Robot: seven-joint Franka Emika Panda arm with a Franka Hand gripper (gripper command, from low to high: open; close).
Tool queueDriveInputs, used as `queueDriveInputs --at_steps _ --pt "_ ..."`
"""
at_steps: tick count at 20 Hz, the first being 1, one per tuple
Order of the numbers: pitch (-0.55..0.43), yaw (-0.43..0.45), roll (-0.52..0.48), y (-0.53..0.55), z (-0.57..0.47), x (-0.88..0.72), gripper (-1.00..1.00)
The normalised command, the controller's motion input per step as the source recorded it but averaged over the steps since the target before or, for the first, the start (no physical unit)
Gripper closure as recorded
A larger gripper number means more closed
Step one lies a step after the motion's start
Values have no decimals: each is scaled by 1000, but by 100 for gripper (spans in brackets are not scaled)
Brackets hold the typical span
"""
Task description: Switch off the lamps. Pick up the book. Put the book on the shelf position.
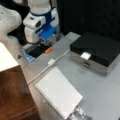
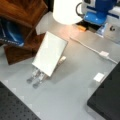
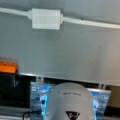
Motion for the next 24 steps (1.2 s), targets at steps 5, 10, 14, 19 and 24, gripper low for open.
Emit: queueDriveInputs --at_steps 5,10,14,19,24 --pt "-177 -141 46 228 -233 -285 -100" --pt "-177 -152 25 243 -198 -346 -100" --pt "-196 -167 5 260 -167 -373 -100" --pt "-210 -164 11 257 -153 -368 -100" --pt "-209 -150 54 226 -142 -280 -100"
